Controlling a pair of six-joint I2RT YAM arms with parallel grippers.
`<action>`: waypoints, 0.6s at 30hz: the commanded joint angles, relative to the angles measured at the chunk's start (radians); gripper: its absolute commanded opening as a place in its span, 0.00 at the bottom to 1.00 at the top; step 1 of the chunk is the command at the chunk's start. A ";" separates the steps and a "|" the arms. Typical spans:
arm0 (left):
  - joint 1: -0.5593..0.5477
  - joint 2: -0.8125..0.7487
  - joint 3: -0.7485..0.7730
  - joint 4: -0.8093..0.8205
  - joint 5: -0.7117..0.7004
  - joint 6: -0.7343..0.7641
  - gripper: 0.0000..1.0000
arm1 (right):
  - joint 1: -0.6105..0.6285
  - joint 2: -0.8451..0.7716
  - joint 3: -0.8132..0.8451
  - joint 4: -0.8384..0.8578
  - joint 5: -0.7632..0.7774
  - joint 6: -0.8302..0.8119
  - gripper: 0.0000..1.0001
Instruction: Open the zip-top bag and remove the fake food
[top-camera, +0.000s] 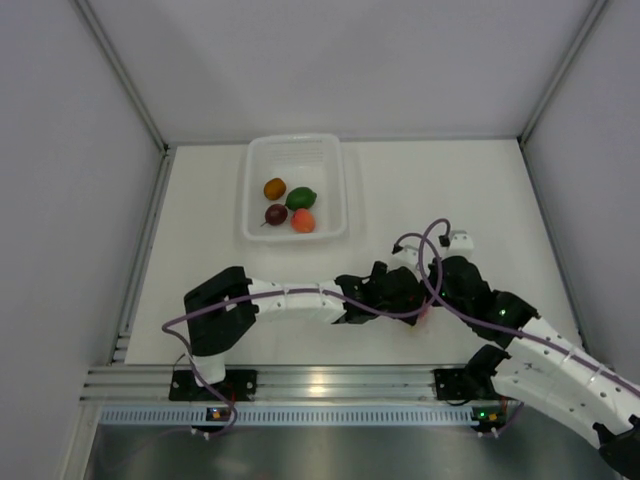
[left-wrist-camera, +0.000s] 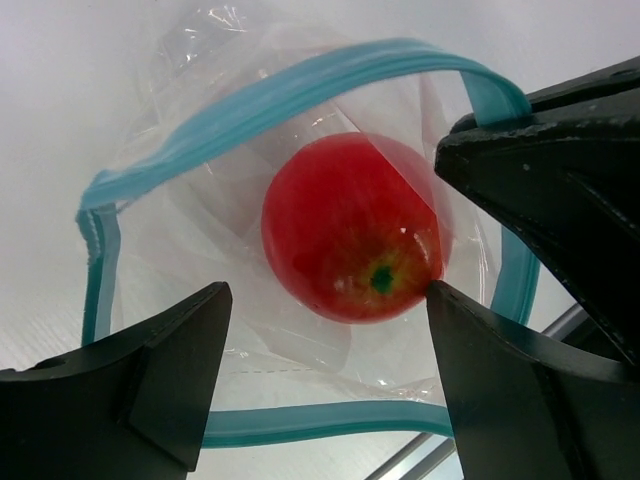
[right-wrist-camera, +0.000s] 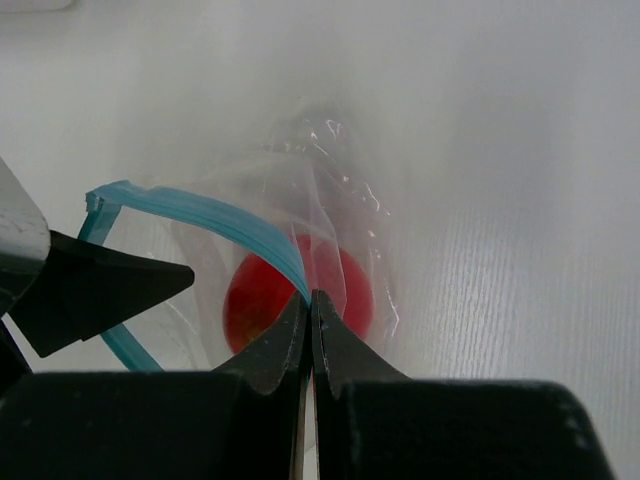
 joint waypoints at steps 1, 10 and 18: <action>-0.054 0.027 0.110 0.184 0.176 0.111 0.87 | -0.016 0.046 -0.029 0.120 -0.107 -0.005 0.00; -0.054 0.129 0.203 0.182 0.158 0.125 0.93 | -0.035 0.057 -0.053 0.154 -0.152 -0.003 0.00; -0.054 0.167 0.245 0.184 0.001 0.180 0.93 | -0.042 0.052 -0.067 0.170 -0.194 -0.012 0.00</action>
